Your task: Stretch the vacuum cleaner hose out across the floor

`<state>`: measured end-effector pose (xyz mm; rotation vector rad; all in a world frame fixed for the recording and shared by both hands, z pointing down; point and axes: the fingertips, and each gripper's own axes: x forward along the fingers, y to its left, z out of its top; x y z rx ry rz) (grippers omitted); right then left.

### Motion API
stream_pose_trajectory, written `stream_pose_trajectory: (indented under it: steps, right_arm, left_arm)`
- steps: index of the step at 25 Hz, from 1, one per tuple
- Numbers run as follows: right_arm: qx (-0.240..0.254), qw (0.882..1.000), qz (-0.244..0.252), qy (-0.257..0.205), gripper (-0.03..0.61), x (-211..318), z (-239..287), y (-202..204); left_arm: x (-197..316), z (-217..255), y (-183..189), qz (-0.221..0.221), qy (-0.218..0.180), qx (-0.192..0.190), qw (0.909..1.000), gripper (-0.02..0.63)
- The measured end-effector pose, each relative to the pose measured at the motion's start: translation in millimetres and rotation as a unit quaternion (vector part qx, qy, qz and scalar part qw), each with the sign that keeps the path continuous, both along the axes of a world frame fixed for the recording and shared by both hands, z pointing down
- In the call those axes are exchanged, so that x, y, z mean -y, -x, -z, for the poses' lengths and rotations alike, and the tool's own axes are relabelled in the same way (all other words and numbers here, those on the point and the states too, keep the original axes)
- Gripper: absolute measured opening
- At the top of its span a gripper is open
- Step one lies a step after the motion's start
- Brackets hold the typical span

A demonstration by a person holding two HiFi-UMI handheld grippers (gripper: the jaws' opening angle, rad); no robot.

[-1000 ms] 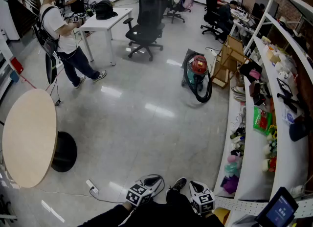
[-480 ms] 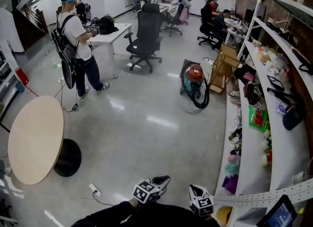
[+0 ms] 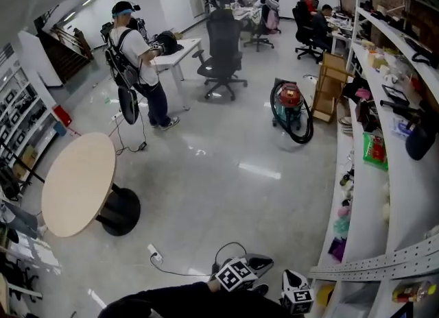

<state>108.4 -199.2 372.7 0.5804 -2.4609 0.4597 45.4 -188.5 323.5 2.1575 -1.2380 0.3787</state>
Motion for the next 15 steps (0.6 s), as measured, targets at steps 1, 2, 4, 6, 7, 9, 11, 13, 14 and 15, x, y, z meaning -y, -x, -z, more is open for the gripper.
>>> stream_pose_trajectory:
  steps: [1,2,4,6,7,9,11,13,14,15]
  right_arm:
    - [-0.001,1.0,-0.002,-0.002,0.013,2.5,5.4,-7.9]
    - [0.0,1.0,-0.003,-0.005,0.013,5.0,10.4,-12.9]
    - [0.01,1.0,-0.001,-0.009,0.014,9.8,14.5,-14.7]
    - [0.026,1.0,0.006,-0.008,0.014,13.3,10.3,-8.7]
    - [0.032,0.999,0.012,-0.009,0.013,14.4,8.2,-4.0]
    - [0.039,0.999,0.028,-0.013,0.013,14.7,3.9,6.7]
    - [0.047,0.998,0.045,-0.014,0.014,11.5,-2.3,18.2]
    - [0.043,0.997,0.056,-0.014,0.013,11.2,-6.5,27.3]
    - [0.039,0.997,0.058,-0.014,0.012,13.5,-7.8,31.9]
    - [0.033,0.998,0.059,-0.015,0.013,17.9,-9.0,37.7]
  left_arm:
    - [-0.6,0.9,-7.2,0.003,0.004,-0.001,1.0,0.035]
    - [-1.2,2.7,-12.0,0.009,0.01,-0.004,0.9999,0.035]
    - [-2.2,7.4,-12.9,0.023,0.015,-0.005,0.9996,0.035]
    - [-1.0,10.3,-5.5,0.039,0.014,0.003,0.9992,0.035]
    - [0.0,10.5,-0.3,0.047,0.013,0.006,0.9988,0.035]
    - [0.5,8.3,10.7,0.064,0.014,0.007,0.9978,0.035]
    - [-0.9,3.5,21.1,0.079,0.018,0.002,0.9967,0.035]
    - [-1.5,-1.5,30.5,0.088,0.021,-0.006,0.9959,0.035]
    - [0.1,-2.1,35.5,0.089,0.019,-0.009,0.9958,0.035]
    - [3.6,-1.4,42.1,0.09,0.016,-0.011,0.9958,0.035]
